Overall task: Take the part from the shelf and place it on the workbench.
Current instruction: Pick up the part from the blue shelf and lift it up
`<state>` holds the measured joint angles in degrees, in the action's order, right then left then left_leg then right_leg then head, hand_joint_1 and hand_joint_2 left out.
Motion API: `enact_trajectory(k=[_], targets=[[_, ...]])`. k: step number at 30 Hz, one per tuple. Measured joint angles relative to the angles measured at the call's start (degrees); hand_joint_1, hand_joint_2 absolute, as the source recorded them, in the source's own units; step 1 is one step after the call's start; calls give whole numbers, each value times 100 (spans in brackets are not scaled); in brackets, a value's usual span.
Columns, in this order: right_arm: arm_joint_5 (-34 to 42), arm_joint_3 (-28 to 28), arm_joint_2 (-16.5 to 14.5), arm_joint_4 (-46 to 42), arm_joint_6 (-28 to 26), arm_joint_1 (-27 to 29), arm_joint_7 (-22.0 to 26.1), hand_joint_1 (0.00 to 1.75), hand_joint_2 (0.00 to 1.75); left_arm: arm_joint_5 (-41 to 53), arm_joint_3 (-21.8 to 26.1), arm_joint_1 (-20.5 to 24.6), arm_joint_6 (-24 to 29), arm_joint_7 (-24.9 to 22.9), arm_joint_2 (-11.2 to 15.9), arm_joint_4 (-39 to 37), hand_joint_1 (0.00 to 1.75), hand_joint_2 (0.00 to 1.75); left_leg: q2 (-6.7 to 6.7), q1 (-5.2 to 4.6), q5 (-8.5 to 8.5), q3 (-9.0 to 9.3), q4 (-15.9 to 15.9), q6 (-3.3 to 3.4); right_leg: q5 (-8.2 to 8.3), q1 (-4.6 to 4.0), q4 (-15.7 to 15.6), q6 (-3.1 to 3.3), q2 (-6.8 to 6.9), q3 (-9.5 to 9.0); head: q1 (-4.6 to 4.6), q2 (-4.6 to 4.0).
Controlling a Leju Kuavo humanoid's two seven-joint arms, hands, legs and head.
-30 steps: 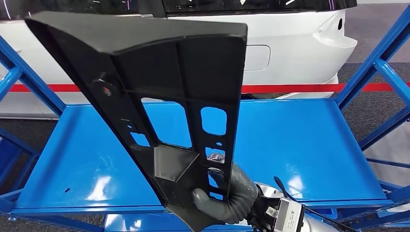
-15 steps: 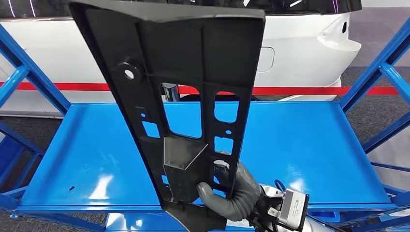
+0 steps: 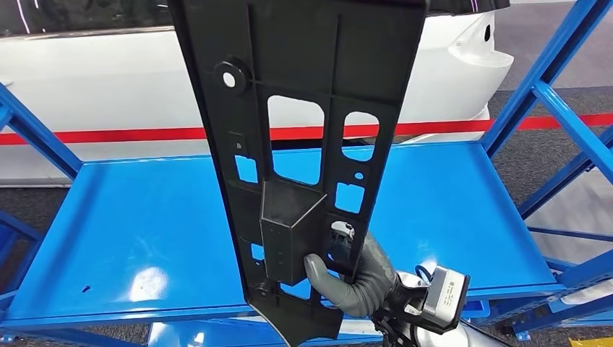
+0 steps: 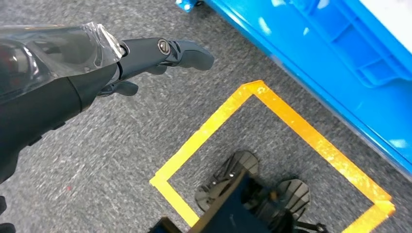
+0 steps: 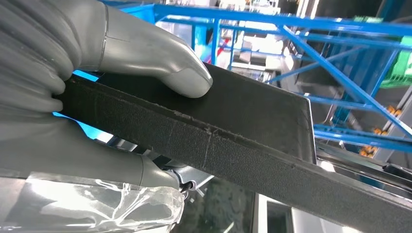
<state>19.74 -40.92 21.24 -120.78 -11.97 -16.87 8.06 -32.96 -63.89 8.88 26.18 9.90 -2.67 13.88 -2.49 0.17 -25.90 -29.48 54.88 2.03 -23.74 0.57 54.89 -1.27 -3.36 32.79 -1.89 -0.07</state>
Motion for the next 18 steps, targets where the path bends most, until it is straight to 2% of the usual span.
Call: enact_trajectory(k=[1,3,4,5,6,8,9,10,11,14,15,16,18], targets=[[-2,2,-1,0,-14,1,-3,175,175,-1,1,3,2,-2,2,0,0,175,-25,-13,8,26,-81,15,22,5,2,-30,-22,21,0,0],[-19,13,2,0,-43,7,2,175,175,-2,1,8,3,-5,-9,0,0,175,10,-8,75,7,-102,56,54,18,0,-107,-54,64,0,0],[-32,25,4,-1,-55,8,7,175,175,-3,2,12,3,-7,-13,0,0,175,32,5,123,-8,-123,87,-4,13,49,-139,-15,101,-6,0],[-48,37,6,-2,-61,6,13,175,175,-4,3,15,3,-9,-17,0,0,175,60,20,174,-31,-148,121,-153,7,206,-163,51,173,-19,0],[-66,49,8,-3,-68,6,18,175,175,-5,4,16,3,-11,-19,0,0,175,88,26,214,-63,-163,147,-382,8,488,-175,135,279,-32,0],[-94,63,6,-4,-75,8,20,175,175,-7,5,6,3,-14,-16,0,0,175,147,12,273,-136,-163,178,-879,12,1299,-198,241,543,-50,0],[-106,67,6,-3,-79,11,20,175,175,-7,5,1,3,-15,-16,0,0,175,174,7,301,-172,-162,178,-1006,17,1598,-210,253,611,-50,0],[-113,70,5,-3,-81,13,20,175,175,-7,5,-1,3,-15,-16,0,0,175,197,5,331,-210,-160,173,-1021,25,1698,-221,259,583,-50,0],[-118,76,5,-2,-82,13,20,175,175,-7,5,0,2,-16,-16,0,0,175,212,8,360,-246,-157,162,-927,34,1550,-230,265,435,-50,0],[-124,92,5,-3,-84,7,21,175,175,-7,5,11,1,-19,-17,0,0,175,225,7,427,-338,-109,96,-538,54,302,-228,294,-397,-47,0],[-126,94,5,-4,-84,5,21,175,175,-7,6,15,1,-21,-16,0,0,175,225,-1,450,-356,-89,64,-482,45,27,-206,296,-564,-46,0],[-127,96,5,-5,-85,1,21,175,175,-7,7,18,1,-23,-16,0,0,175,225,-8,476,-374,-75,30,-472,32,-96,-180,294,-628,-44,0],[-130,98,6,-5,-86,-4,21,175,175,-7,7,16,1,-27,-15,0,0,175,223,-9,525,-408,-64,-43,-417,24,-91,-105,293,-570,-44,0]])
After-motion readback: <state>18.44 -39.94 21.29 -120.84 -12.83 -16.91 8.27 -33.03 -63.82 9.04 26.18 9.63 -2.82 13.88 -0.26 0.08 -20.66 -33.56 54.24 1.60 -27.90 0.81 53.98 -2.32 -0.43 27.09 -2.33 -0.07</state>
